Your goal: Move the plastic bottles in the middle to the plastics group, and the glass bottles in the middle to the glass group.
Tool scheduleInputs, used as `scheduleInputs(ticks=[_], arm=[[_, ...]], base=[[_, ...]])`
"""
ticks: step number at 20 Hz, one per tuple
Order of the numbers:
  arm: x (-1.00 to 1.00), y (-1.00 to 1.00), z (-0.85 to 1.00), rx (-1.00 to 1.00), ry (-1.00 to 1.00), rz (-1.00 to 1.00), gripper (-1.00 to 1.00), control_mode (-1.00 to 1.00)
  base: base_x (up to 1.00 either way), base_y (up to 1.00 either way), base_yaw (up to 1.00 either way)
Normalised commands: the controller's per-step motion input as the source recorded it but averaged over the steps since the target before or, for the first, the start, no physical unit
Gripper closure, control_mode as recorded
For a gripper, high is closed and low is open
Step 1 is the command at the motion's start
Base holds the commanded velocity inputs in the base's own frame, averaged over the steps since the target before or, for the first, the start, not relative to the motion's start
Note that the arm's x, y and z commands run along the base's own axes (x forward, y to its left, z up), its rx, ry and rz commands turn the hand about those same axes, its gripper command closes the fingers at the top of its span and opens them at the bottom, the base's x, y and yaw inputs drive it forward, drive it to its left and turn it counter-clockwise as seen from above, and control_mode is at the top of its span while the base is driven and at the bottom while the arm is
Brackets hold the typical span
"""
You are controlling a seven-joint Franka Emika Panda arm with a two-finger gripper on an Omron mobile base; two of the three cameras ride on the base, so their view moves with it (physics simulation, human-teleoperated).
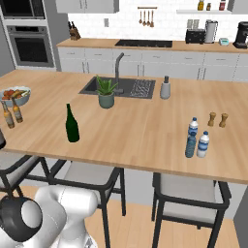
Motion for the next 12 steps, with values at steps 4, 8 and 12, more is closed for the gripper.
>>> scheduleInputs(ticks=[4, 8, 12], arm=[[-0.19, 0.96, 0.00, 0.00, 0.00, 0.10, 1.00, -1.00], [-0.10, 0.84, 0.00, 0.00, 0.00, 0.10, 1.00, -1.00], [0.01, 0.56, 0.00, 0.02, -0.02, 0.07, 1.00, -1.00]], base=[[0.00, 0.00, 0.00], [0.00, 0.00, 0.00], [0.00, 0.00, 0.00]])
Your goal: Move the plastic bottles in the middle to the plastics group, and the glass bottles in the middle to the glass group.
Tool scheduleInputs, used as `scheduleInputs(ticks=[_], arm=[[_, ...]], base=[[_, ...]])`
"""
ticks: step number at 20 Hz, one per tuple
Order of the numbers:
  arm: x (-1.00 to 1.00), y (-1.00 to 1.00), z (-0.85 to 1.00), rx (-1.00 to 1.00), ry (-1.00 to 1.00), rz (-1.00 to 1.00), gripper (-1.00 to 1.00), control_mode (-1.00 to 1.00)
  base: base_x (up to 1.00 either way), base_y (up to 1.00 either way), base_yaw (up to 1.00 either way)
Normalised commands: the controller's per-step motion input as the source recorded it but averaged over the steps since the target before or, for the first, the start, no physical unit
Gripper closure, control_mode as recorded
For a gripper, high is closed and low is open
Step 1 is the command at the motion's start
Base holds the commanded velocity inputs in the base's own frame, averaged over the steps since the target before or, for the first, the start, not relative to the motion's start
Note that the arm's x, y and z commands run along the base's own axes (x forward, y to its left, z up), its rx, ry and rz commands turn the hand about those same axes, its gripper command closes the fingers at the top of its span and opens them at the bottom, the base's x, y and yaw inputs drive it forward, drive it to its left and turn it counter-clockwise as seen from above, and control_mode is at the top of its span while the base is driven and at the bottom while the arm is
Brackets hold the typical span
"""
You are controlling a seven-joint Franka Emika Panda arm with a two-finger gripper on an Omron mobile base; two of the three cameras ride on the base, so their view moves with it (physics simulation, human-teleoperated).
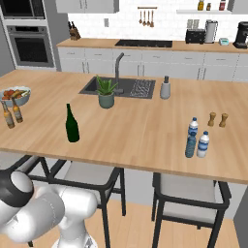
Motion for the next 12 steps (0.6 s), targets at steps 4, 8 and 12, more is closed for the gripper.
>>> scheduleInputs(ticks=[4, 8, 12], arm=[[0.40, 0.00, -0.10, 0.03, -0.15, 0.00, 1.00, -1.00], [0.67, 0.00, -0.31, 0.00, -0.16, 0.00, 1.00, -1.00], [0.73, 0.00, -0.39, 0.00, -0.13, 0.00, 1.00, -1.00]], base=[[0.00, 0.00, 0.00], [0.00, 0.00, 0.00], [0.00, 0.00, 0.00]])
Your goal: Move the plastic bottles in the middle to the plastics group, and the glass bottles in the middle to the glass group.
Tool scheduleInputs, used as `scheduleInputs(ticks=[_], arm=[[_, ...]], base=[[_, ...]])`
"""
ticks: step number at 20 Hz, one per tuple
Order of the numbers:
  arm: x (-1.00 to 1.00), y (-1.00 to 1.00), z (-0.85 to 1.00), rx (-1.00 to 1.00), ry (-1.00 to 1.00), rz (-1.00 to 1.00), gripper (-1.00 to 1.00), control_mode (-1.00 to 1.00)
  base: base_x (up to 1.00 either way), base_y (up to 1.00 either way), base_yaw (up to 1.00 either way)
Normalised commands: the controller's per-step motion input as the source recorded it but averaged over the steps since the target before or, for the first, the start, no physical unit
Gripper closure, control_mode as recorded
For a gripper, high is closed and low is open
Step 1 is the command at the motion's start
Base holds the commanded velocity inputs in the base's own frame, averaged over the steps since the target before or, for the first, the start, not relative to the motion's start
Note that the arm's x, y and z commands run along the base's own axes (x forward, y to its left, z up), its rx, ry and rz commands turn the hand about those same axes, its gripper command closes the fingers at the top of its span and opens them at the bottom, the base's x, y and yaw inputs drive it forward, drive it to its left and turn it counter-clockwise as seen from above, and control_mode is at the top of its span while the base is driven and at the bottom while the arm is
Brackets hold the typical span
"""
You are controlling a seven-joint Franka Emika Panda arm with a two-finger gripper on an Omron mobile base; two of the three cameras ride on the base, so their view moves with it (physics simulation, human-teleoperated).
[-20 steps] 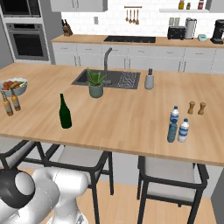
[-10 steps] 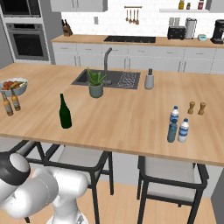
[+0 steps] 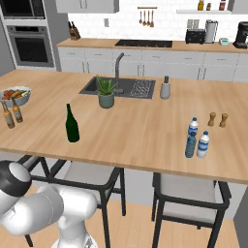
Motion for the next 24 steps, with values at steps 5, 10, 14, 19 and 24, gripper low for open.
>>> scheduleInputs(ticks=[5, 10, 14, 19, 24], arm=[[0.75, 0.00, -0.29, 0.01, -0.09, 0.00, 1.00, -1.00], [0.56, 0.00, -0.18, 0.04, -0.03, 0.00, 1.00, -1.00], [0.20, -0.01, -0.04, 0.02, 0.00, 0.05, 1.00, -1.00], [0.16, 0.00, 0.00, 0.01, 0.03, 0.05, 1.00, -1.00], [0.24, 0.00, -0.03, 0.00, 0.03, 0.01, 1.00, -1.00]], base=[[0.00, 0.00, 0.00], [0.00, 0.00, 0.00], [0.00, 0.00, 0.00], [0.00, 0.00, 0.00], [0.00, 0.00, 0.00]])
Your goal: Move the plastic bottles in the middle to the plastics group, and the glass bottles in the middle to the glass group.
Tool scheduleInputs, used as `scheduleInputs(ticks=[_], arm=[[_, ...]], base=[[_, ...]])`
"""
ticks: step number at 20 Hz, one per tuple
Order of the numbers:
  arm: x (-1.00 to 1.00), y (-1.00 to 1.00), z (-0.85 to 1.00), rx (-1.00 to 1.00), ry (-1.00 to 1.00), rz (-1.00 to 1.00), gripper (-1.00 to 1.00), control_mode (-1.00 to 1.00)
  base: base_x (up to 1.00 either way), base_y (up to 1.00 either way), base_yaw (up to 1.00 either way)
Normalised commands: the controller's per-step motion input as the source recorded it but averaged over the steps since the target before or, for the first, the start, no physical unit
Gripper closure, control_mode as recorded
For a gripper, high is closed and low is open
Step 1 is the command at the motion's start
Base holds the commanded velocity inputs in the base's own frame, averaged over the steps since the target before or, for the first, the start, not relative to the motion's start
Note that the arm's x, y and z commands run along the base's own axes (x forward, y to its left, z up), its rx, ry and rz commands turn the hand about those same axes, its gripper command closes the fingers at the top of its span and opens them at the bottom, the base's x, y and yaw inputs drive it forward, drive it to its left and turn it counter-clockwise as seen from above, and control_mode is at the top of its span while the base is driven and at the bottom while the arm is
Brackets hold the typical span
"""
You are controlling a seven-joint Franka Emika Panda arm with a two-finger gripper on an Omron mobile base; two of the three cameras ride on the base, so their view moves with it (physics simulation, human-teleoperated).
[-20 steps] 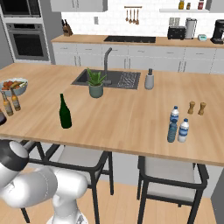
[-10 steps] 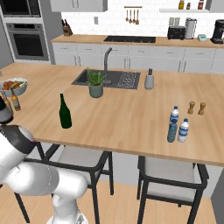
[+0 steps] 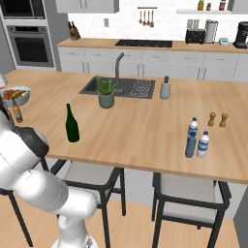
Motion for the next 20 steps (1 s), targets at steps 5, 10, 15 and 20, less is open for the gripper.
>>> scheduleInputs(ticks=[5, 10, 15, 20], arm=[[0.25, 0.00, -0.28, 0.01, -0.02, 0.03, 1.00, -1.00], [0.11, 0.03, -0.31, 0.04, 0.00, 0.01, 1.00, -1.00], [0.25, 0.00, -0.01, 0.04, 0.00, 0.00, 1.00, -1.00], [0.36, 0.08, 0.00, 0.00, 0.00, 0.00, 1.00, -1.00]], base=[[0.00, 0.00, 0.00], [0.00, 0.00, 0.00], [0.00, 0.00, 0.00], [0.00, 0.00, 0.00]])
